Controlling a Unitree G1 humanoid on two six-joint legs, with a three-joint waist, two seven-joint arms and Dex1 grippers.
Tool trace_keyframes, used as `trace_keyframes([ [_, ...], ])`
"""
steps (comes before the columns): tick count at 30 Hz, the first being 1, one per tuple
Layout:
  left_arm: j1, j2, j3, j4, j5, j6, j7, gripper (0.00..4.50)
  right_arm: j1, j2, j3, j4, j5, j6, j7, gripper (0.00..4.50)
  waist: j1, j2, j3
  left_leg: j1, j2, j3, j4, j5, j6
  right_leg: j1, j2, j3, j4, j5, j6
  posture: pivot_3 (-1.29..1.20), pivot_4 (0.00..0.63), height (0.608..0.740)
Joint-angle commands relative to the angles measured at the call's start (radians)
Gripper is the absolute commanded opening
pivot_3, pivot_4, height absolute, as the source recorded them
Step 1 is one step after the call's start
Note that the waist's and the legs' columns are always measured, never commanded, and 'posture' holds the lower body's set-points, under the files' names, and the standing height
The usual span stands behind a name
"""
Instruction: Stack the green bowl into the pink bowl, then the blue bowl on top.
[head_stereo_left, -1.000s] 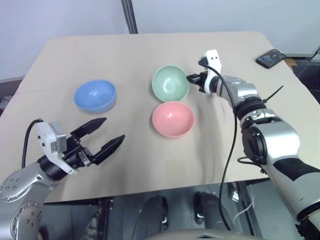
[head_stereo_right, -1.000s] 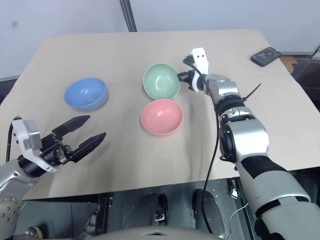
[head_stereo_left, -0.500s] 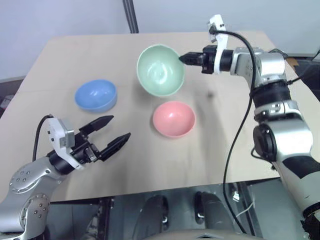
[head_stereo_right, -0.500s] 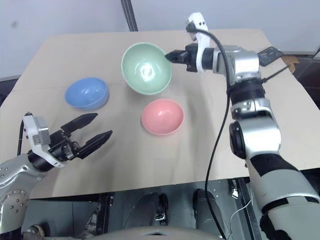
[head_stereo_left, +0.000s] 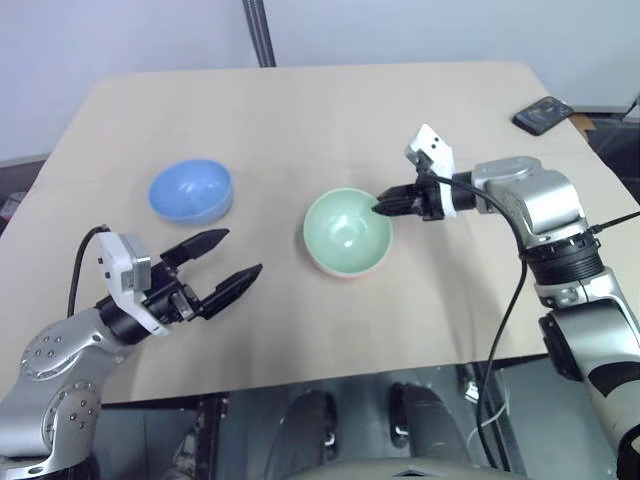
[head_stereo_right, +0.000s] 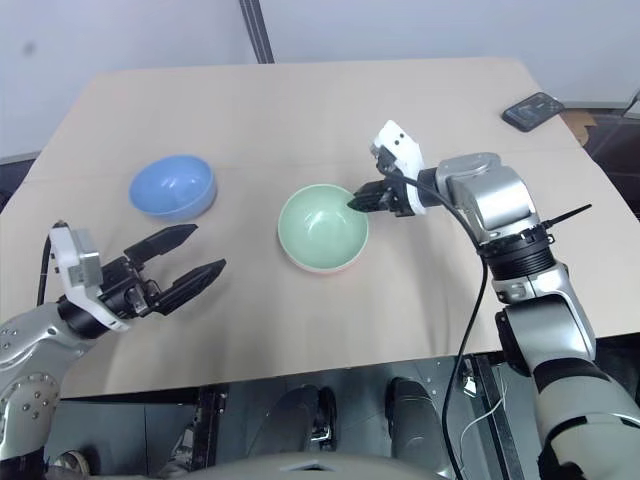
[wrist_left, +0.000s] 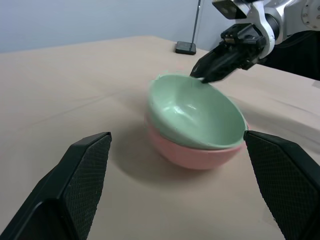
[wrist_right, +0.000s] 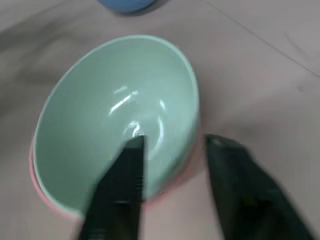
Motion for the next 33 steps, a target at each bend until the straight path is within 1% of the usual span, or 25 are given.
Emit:
trace_keyframes([
  [1,-0.038,0.019,-0.010,0.010,0.061,-0.018,0.041,4.50,0.023,-0.028,-0.062,-0.137,0.038,-0.018,-0.024,2.63,0.001,0.000,0.000,0.000,0.000,0.000,0.000,0.000,0.000,0.000,0.000,0.000,0.000,0.000,0.000,0.00,0.150,0.740],
  [3,-0.060,0.027,-0.029,0.014,0.124,-0.004,0.101,4.50,0.061,-0.037,-0.093,-0.205,0.055,-0.066,-0.032,2.63,0.006,0.000,0.000,0.000,0.000,0.000,0.000,0.000,0.000,0.000,0.000,0.000,0.000,0.000,0.000,0.00,0.150,0.740],
  [6,-0.113,0.058,-0.075,0.020,0.303,0.031,0.264,4.50,0.130,-0.025,-0.174,-0.327,0.137,-0.117,-0.032,2.63,0.016,-0.001,0.000,0.000,0.000,0.000,0.000,0.000,0.000,0.001,0.000,0.000,-0.001,0.000,0.000,0.00,0.150,0.740],
  [9,-0.223,0.106,-0.117,0.051,0.380,0.122,0.351,4.50,0.190,-0.004,-0.189,-0.422,0.171,-0.199,-0.039,2.63,0.023,-0.001,0.000,0.000,0.000,-0.001,0.000,0.000,0.000,0.001,0.001,0.000,0.000,0.000,0.000,0.00,0.150,0.740],
  [11,-0.298,0.205,-0.205,0.096,0.485,0.165,0.339,4.50,0.200,0.023,-0.165,-0.446,0.160,-0.260,-0.061,2.63,0.025,-0.003,-0.001,0.000,0.000,-0.001,0.000,0.000,0.000,0.001,0.001,-0.001,0.000,0.000,0.000,0.00,0.150,0.740],
  [13,-0.393,0.270,-0.280,0.179,0.542,0.208,0.320,4.50,0.196,0.059,-0.141,-0.448,0.146,-0.293,-0.094,2.63,0.024,-0.002,0.000,0.000,0.000,-0.002,0.001,0.001,-0.001,0.002,0.002,-0.002,0.000,0.000,0.000,0.00,0.150,0.740],
  [16,-0.460,0.295,-0.322,0.236,0.560,0.247,0.299,4.50,0.193,0.079,-0.125,-0.438,0.136,-0.318,-0.122,2.63,0.019,-0.002,0.000,0.001,0.000,0.000,0.001,0.001,-0.001,0.002,0.002,0.000,0.000,0.000,0.001,0.00,0.150,0.740],
  [20,-0.644,0.335,-0.527,0.458,0.714,0.192,0.200,4.50,0.179,0.119,-0.078,-0.402,0.103,-0.367,-0.153,2.63,0.024,-0.003,0.000,0.000,0.000,0.000,0.001,0.001,-0.001,0.000,0.003,0.000,0.000,0.000,0.001,0.00,0.150,0.740],
  [23,-0.715,0.313,-0.604,0.555,0.771,0.137,0.156,4.50,0.178,0.122,-0.074,-0.394,0.092,-0.378,-0.174,2.63,0.023,-0.003,0.000,-0.001,-0.001,0.003,0.001,0.001,-0.001,0.000,0.003,0.000,0.000,0.000,0.001,0.00,0.150,0.740],
  [25,-0.745,0.291,-0.623,0.598,0.793,0.087,0.147,3.96,0.181,0.114,-0.076,-0.397,0.084,-0.383,-0.183,2.72,0.024,-0.003,0.000,-0.001,-0.001,0.004,0.001,0.001,-0.001,0.000,0.002,0.000,0.000,0.000,0.001,0.00,0.150,0.740],
  [29,-0.769,0.266,-0.628,0.623,0.811,0.056,0.122,2.28,0.191,0.097,-0.090,-0.413,0.086,-0.374,-0.202,2.72,0.023,-0.003,0.000,-0.001,0.000,0.003,0.001,0.001,-0.001,-0.001,0.002,0.000,0.000,0.000,0.001,0.00,0.150,0.740],
  [30,-0.771,0.262,-0.626,0.623,0.813,0.055,0.115,1.74,0.195,0.090,-0.093,-0.415,0.086,-0.375,-0.207,2.72,0.023,-0.003,0.000,-0.001,0.000,0.003,0.001,0.001,-0.001,-0.001,0.002,0.000,0.000,0.000,0.001,0.00,0.150,0.740],
  [31,-0.772,0.258,-0.622,0.621,0.813,0.053,0.107,1.56,0.199,0.084,-0.095,-0.415,0.084,-0.377,-0.211,2.72,0.023,-0.003,0.000,-0.001,0.000,0.003,0.001,0.001,-0.001,-0.001,0.002,0.000,0.000,0.000,0.001,0.00,0.150,0.740],
  [32,-0.770,0.254,-0.613,0.604,0.799,0.056,0.091,0.88,0.206,0.074,-0.100,-0.417,0.084,-0.380,-0.213,2.72,0.023,-0.003,0.000,-0.001,0.000,0.003,0.001,0.001,-0.001,-0.001,0.002,0.000,0.001,0.000,0.001,0.00,0.150,0.740],
  [33,-0.768,0.251,-0.606,0.595,0.791,0.058,0.079,0.67,0.211,0.068,-0.103,-0.418,0.084,-0.382,-0.215,2.72,0.023,-0.003,0.000,-0.001,0.000,0.003,0.002,0.001,-0.001,-0.001,0.002,0.001,0.001,0.000,0.001,0.00,0.150,0.740],
])
